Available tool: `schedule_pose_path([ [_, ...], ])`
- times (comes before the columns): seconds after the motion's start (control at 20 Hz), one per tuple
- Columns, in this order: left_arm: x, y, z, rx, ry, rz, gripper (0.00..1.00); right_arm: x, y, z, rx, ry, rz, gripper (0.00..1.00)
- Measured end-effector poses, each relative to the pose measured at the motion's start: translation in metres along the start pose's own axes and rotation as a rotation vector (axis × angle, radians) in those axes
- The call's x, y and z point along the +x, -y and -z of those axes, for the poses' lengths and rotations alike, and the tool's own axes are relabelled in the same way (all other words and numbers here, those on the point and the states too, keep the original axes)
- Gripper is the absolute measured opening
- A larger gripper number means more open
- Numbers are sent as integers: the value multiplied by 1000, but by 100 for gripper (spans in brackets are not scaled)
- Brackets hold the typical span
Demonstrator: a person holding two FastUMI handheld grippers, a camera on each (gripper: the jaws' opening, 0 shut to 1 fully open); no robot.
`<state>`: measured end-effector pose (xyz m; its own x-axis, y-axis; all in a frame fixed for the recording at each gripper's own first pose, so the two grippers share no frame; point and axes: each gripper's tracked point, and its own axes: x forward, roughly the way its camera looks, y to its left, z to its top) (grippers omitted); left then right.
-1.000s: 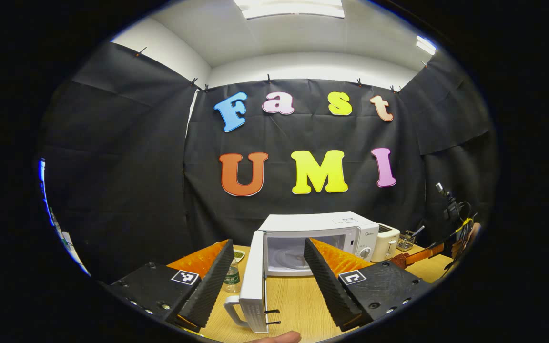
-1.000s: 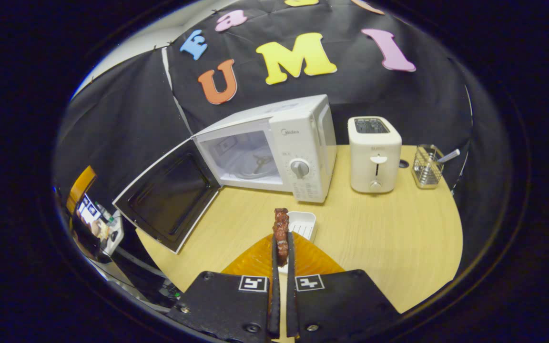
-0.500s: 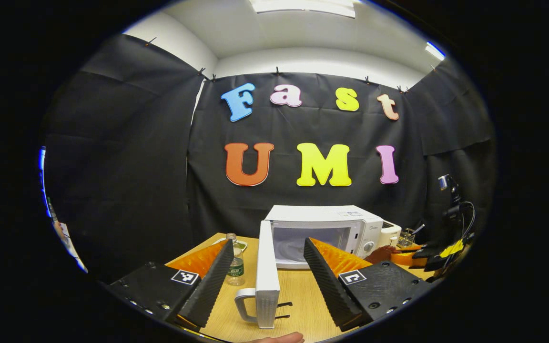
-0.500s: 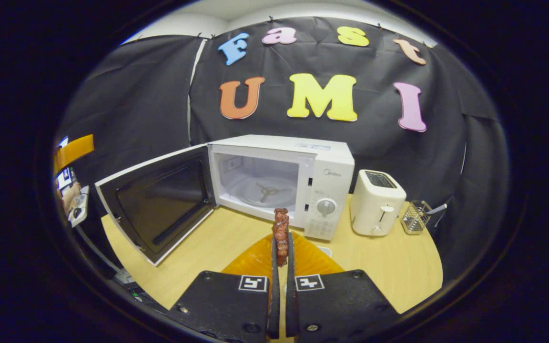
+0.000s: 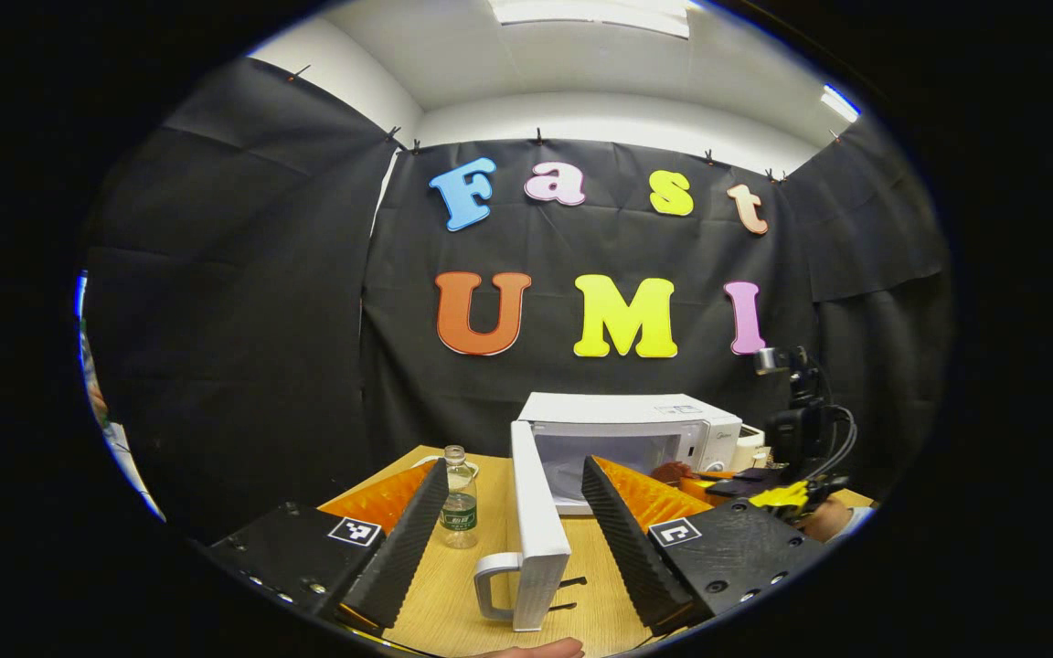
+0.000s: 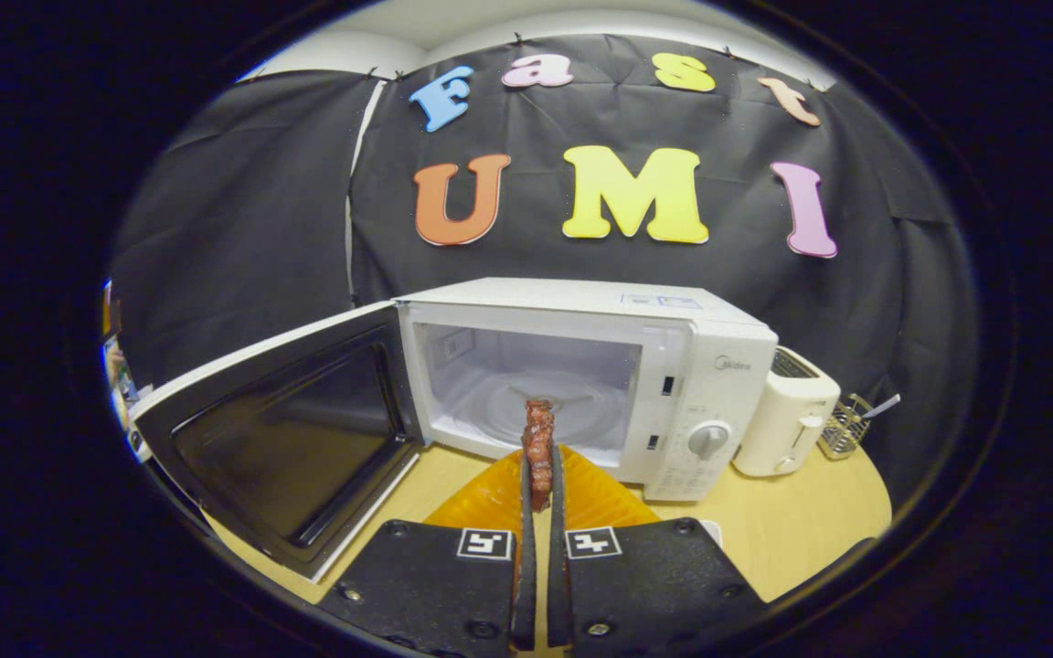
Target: Open the microwave oven with the left hand, put the food in, and close the microwave oven.
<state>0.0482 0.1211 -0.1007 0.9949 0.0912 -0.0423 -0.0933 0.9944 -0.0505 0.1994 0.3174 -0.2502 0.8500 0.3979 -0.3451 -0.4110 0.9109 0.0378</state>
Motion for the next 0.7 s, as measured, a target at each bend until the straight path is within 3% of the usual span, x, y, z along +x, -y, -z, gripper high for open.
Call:
schedule_pose_path([
  [0.35,2,0,-4,24,7,6,90,100,-25,-21,98,5,35,8],
  [0.7,8,-9,5,44,-24,-13,91,167,-13,-25,271,-3,74,8],
])
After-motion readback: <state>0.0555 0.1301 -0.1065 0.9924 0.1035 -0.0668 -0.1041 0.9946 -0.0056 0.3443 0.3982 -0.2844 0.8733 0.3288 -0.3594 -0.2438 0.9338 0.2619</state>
